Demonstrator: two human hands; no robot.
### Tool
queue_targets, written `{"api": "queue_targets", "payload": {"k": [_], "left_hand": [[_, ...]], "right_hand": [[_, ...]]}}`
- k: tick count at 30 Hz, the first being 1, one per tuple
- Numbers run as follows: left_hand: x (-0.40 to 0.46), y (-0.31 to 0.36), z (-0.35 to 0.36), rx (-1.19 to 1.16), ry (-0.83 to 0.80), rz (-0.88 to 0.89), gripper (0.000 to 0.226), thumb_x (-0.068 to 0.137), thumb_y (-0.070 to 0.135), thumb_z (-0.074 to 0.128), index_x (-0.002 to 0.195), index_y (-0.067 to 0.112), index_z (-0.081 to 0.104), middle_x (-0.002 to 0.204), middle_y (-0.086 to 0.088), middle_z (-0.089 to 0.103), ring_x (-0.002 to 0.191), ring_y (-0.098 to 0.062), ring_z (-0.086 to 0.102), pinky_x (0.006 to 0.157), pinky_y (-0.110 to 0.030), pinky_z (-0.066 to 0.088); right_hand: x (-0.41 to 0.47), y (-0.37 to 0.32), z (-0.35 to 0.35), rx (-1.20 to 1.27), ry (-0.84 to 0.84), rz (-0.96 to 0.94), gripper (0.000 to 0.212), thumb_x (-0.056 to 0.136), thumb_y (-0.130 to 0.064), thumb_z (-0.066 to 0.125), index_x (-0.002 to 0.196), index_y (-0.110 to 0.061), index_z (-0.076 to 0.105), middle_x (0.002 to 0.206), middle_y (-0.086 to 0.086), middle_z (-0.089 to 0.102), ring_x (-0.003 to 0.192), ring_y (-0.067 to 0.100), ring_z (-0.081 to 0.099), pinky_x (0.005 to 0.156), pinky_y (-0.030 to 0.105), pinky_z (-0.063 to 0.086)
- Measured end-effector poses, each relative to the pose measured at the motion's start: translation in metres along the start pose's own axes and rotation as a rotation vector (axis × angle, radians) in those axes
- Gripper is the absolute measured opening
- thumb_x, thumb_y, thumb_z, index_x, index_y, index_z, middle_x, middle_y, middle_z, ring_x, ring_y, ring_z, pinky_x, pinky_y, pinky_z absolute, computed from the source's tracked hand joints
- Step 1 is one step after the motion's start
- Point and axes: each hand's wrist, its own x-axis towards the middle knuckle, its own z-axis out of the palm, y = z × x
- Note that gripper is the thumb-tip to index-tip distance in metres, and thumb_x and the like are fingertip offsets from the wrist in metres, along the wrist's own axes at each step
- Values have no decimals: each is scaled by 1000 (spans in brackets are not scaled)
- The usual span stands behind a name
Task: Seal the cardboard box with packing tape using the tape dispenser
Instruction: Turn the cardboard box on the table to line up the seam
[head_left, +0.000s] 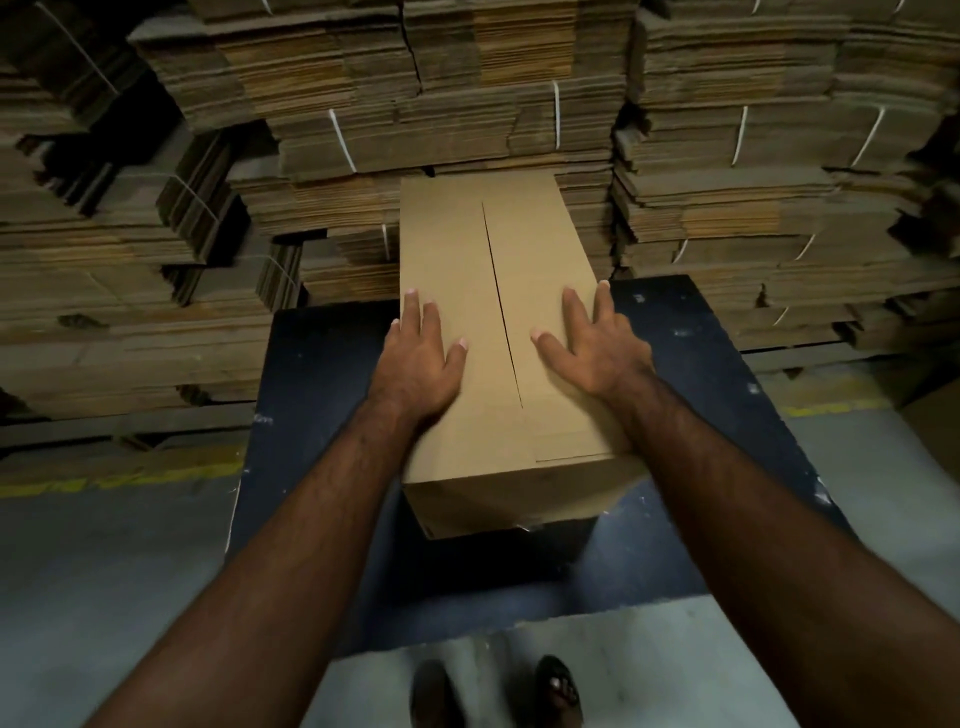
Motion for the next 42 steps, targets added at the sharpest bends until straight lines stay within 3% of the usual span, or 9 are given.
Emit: {"api": "queue_targets", "payload": {"k": [7,11,16,23,27,30,33,36,42], "left_hand": [[-107,4,10,-137,144,-172,84,95,52,52,155,5,15,165,-13,-4,148,-37,12,117,-46,22],[-123,14,5,-465,335,-457,94,86,38,69,154,5,13,162,-15,10,144,-32,24,113,-31,24],[-133,45,4,-1060,294,-601,64,84,29,70,137,20,36,126,-1,60,106,-17,62,95,-41,53],[-150,105,28,-1436,-130,-475,99,70,26,77,155,18,26,155,-2,38,138,-9,41,112,-32,37],[-136,94,26,-1206,-137,-460,65,86,22,75,143,15,44,139,1,51,125,-13,55,97,-29,50],[-121,49,2,-827,251,-361,20,85,33,67,94,16,71,94,-2,74,85,-16,69,76,-27,55],[-94,4,-33,-329,441,-242,24,89,41,58,100,22,68,99,3,71,95,-17,65,82,-34,51],[-56,-40,-60,116,251,-287,54,91,53,55,139,30,48,149,-6,43,136,-29,38,105,-55,32],[-28,-104,-76,-64,46,-466,106,59,95,48,150,46,21,163,-3,13,143,-41,27,106,-69,32]], "right_hand": [[-43,1,0,37,-46,-216,88,89,-74,38,156,-29,4,165,5,3,140,37,30,101,60,37],[-37,-8,-4,203,-41,-4,89,82,-64,60,147,-11,29,146,14,35,127,33,44,96,52,46],[3,-37,-11,101,-73,-48,77,88,-56,56,147,-10,33,149,15,34,133,35,37,106,53,34],[65,-69,-12,-20,-113,-316,64,101,-44,36,157,-18,16,165,10,10,151,29,8,116,62,9],[76,-62,-6,-21,-80,-335,63,101,-47,30,157,-23,13,167,7,3,153,26,2,118,60,7],[57,-68,-5,4,-61,-312,67,98,-52,35,155,-20,21,166,9,9,151,28,9,116,62,11],[9,-85,5,39,-62,-354,72,97,-57,35,155,-19,21,165,10,13,150,29,12,116,62,12],[-36,-86,22,31,-67,-329,79,93,-68,28,156,-22,19,165,8,10,151,29,9,116,64,7],[-50,-54,24,-78,59,-244,82,88,-80,14,154,-33,21,166,2,13,151,24,14,114,66,6]]}}
